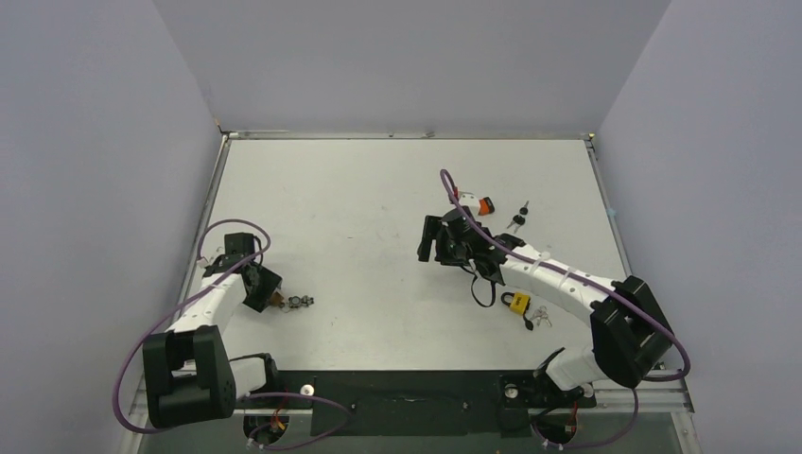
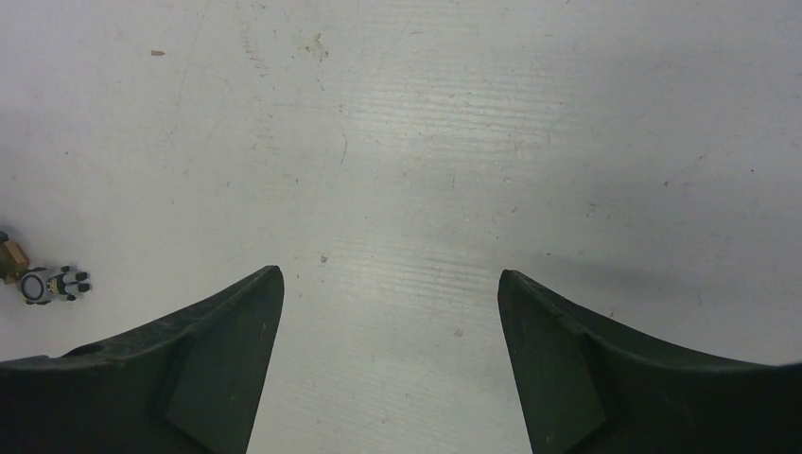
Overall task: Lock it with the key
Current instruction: Move the lock to the center of the board, then pick up the lock from the center of the board, then lock the lock.
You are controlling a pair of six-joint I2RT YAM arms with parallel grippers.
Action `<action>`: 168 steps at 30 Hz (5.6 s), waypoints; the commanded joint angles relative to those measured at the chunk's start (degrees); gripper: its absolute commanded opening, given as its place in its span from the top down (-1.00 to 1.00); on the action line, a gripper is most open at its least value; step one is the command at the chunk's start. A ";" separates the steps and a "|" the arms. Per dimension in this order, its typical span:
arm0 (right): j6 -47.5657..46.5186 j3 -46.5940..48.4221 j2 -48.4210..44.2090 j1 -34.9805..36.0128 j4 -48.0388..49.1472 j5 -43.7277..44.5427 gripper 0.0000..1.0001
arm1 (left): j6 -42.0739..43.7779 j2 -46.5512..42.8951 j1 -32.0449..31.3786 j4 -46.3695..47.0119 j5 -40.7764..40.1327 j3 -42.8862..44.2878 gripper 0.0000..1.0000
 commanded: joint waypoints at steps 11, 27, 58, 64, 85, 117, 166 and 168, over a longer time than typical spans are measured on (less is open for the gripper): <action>5.25 -4.50 -5.97 0.42 9.23 -5.51 -0.57 | -12.53 -1.63 -12.03 -1.55 3.24 -5.98 0.31; 5.80 -10.69 -6.11 14.39 31.39 0.43 -0.48 | -27.85 -8.32 -26.27 4.31 12.62 -3.50 0.52; -25.16 34.50 37.47 28.65 6.68 -0.46 -0.31 | 7.87 -10.58 8.49 -9.35 11.06 14.63 -0.15; -25.98 34.74 39.61 28.90 6.05 -0.07 -0.15 | 7.69 -9.76 9.55 -7.70 12.23 13.72 -0.15; -26.79 34.00 41.66 28.73 7.95 0.58 0.75 | 9.33 -10.25 9.59 -6.67 13.93 11.66 -0.15; -24.00 11.73 -23.98 24.80 -6.25 -2.84 0.97 | 26.68 -13.26 -25.09 14.92 58.43 37.54 -0.09; -23.20 24.53 -29.99 24.59 -14.62 -11.44 1.00 | 28.19 -9.74 -39.83 15.83 72.97 43.91 0.41; -23.31 24.51 -29.88 24.60 -14.74 -11.21 1.00 | 28.83 -9.51 -40.05 14.74 72.42 44.17 0.43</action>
